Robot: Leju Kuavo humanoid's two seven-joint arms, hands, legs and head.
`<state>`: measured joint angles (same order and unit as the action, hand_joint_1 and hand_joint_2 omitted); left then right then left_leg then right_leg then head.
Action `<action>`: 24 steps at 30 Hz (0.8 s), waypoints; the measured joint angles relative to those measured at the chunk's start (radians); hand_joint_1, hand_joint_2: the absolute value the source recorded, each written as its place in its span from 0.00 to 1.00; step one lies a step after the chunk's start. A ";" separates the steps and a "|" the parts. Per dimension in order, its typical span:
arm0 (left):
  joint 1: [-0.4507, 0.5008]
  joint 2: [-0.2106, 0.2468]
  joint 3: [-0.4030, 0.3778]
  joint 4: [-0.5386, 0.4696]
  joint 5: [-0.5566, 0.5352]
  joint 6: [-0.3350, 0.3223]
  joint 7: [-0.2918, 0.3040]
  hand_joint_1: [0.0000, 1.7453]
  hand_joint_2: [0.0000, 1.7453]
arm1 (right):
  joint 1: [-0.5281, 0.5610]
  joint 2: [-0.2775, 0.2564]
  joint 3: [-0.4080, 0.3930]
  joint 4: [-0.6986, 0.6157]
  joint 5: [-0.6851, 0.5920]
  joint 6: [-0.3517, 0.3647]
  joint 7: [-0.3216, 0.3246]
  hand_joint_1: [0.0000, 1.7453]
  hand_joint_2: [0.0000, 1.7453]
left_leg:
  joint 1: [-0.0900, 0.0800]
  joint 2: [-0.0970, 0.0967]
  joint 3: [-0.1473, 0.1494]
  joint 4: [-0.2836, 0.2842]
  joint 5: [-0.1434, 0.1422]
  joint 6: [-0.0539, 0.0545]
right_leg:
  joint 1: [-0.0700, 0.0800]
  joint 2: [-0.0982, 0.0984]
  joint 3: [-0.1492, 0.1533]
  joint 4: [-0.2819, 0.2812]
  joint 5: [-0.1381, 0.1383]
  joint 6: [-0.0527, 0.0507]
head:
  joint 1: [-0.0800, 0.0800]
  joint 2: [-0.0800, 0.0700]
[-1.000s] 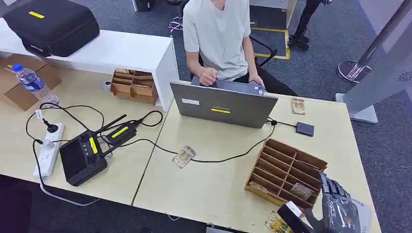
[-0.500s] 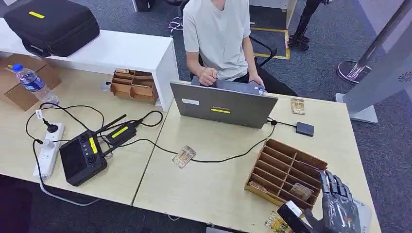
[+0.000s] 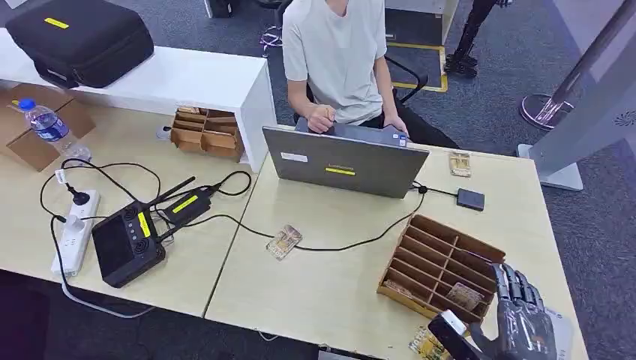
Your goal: Pass the card to the sensor for recognition and then transmit it.
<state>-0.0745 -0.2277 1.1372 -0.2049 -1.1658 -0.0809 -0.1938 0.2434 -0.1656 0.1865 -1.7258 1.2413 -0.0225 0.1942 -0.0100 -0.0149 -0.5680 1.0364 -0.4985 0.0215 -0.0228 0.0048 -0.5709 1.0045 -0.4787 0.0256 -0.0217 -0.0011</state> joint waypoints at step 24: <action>-0.001 0.000 0.000 0.000 -0.001 0.000 -0.002 0.00 1.00 | 0.010 0.075 0.138 -0.020 -0.004 0.012 -0.040 0.00 1.00 | 0.001 0.000 -0.001 0.000 0.000 -0.001 | 0.001 0.000 0.000 0.000 0.000 -0.001 | 0.000 0.000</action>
<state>-0.0753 -0.2274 1.1372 -0.2049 -1.1669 -0.0809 -0.1957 0.2539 -0.0908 0.3246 -1.7460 1.2375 -0.0103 0.1537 -0.0088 -0.0147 -0.5686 1.0360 -0.4981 0.0207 -0.0220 0.0052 -0.5711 1.0049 -0.4789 0.0250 -0.0217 -0.0011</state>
